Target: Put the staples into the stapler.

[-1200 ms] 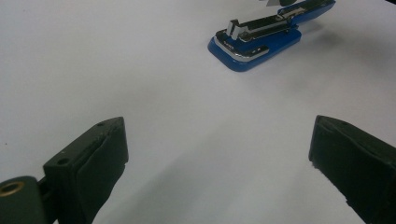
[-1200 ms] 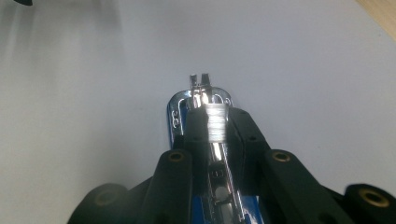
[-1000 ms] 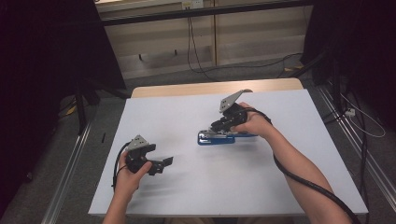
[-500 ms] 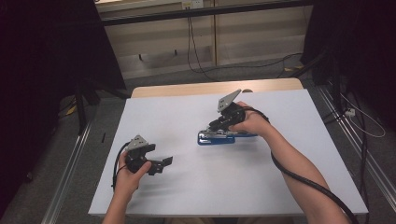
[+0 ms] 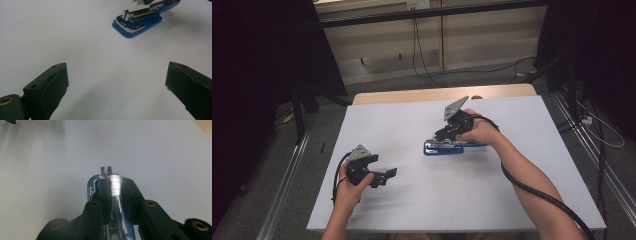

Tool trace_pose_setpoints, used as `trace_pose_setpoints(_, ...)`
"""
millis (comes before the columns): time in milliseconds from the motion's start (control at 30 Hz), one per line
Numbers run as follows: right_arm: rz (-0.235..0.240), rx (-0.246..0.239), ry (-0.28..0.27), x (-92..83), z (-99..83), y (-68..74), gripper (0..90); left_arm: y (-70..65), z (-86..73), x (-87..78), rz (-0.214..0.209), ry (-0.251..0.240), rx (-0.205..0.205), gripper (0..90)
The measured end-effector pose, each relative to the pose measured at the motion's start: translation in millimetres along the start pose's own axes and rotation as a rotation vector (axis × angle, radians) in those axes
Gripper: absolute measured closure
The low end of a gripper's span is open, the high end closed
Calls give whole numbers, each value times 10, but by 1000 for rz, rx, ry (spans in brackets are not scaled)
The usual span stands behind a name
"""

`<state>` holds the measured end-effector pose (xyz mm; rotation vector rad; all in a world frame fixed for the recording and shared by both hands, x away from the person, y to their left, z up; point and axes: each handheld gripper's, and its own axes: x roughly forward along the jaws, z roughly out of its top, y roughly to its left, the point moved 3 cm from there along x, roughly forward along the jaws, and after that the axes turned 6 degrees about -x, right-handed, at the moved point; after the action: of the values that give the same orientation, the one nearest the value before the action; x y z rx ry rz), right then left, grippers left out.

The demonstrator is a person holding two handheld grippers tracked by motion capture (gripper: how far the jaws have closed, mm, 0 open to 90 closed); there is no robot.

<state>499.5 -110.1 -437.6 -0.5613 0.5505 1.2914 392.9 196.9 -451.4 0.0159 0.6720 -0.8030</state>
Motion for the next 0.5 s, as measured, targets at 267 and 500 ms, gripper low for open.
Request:
trace_pose_setpoints(267,9,-6,4,50,4,5,791,10,-4,-4,6,2,-4,47)
trace_pose_setpoints(500,20,-15,13,105,-2,27,791,8,-6,0,4,2,-4,47)
